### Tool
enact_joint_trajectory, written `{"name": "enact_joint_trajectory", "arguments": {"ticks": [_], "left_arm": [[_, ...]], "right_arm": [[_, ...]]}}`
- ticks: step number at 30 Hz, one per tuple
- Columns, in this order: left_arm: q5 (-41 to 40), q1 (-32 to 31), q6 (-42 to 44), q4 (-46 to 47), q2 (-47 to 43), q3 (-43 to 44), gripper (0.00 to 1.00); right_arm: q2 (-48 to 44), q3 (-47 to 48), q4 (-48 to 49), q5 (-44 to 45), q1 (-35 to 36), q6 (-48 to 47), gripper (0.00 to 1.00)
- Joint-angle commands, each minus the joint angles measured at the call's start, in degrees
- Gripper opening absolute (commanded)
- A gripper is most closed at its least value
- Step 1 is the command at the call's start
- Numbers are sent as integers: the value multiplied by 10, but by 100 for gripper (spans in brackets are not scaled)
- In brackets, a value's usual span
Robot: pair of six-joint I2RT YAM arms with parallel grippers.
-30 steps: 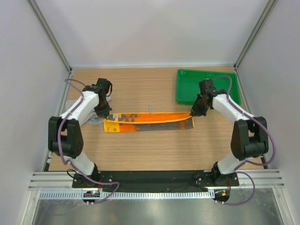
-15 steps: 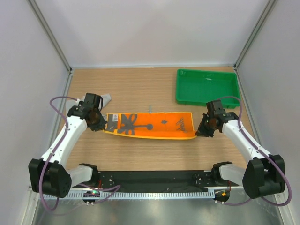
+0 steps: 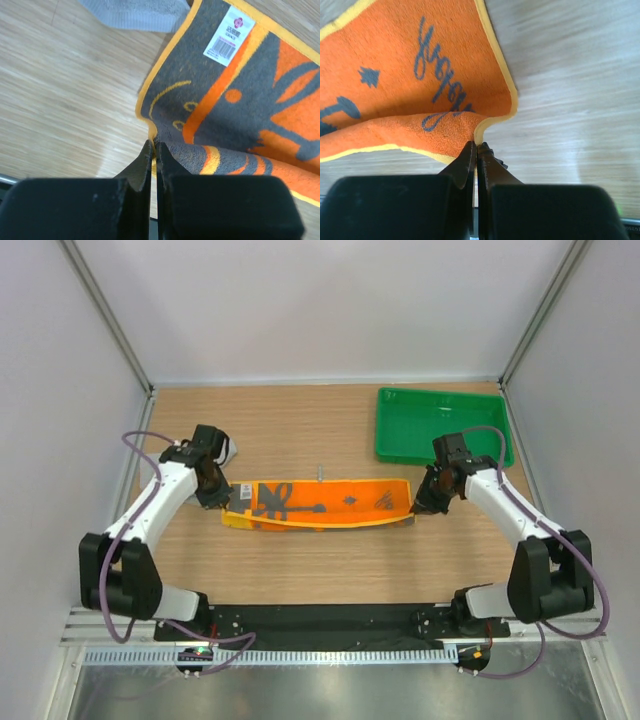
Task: Roll the towels
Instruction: Fold the towel
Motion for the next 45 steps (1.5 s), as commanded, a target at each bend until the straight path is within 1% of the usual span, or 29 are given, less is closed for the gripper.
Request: {"name": "enact_joint_trajectory", "arguments": {"ticks": [1,3,4,5,9,15,21,22,23,24,26,27,28,29,30,31,32,33,35,36,37,39,42,43,45], "left_arm": [[-25,2,16,20,42,41,0],[-29,3,22,23,82,61,1],[-31,2,23,22,97,84,0],[-32,3,25,17,128,98,0],[-39,5,32,10,180,149,0],[-50,15,37,-1,238,212,0],[-53,32,44,-12,297,255,0],[-51,39,45,-14,307,266,0],[-52,41,48,-15,322,272,1],[-52,43,49,-19,332,276,6],[-54,49,48,-24,351,293,17],[-51,50,48,-26,353,296,26],[-50,51,45,-26,352,299,33],[-46,52,45,-28,347,300,39],[-44,52,43,-28,332,297,51],[-45,52,42,-25,319,293,59],[-46,52,41,-25,295,285,77],[-51,52,39,-25,281,282,83],[-65,52,38,-28,253,274,86],[-71,51,37,-32,237,265,90],[-73,51,35,-32,210,258,92],[-77,52,30,-28,180,224,92],[-64,49,20,-11,124,174,92],[-60,42,17,-3,108,136,92],[-58,31,9,23,70,93,91]], "right_arm": [[41,52,22,-3,-2,-12,1],[62,68,25,0,-1,-13,1],[81,80,27,0,-2,-12,1],[93,88,31,-3,-2,-13,1],[144,124,32,-2,-1,-16,1],[207,170,34,4,-4,-16,1],[254,210,24,9,-15,-22,1],[263,217,22,12,-18,-21,4],[266,220,22,15,-25,-22,9],[271,223,21,16,-29,-19,37],[281,236,21,13,-36,-16,56],[282,240,20,12,-37,-15,68],[283,251,19,11,-38,-15,72],[281,257,16,11,-38,-15,73],[278,263,8,12,-39,-16,77],[271,271,5,14,-39,-19,77],[255,271,2,22,-39,-19,80],[243,271,0,28,-39,-20,81],[223,265,-7,42,-39,-22,81],[196,261,-9,57,-39,-23,84],[185,253,-11,65,-39,-25,84],[145,239,-9,68,-39,-31,85],[103,178,19,27,-39,-32,86],[80,141,26,4,-39,-31,87],[62,103,50,-16,-39,-30,86]]}}
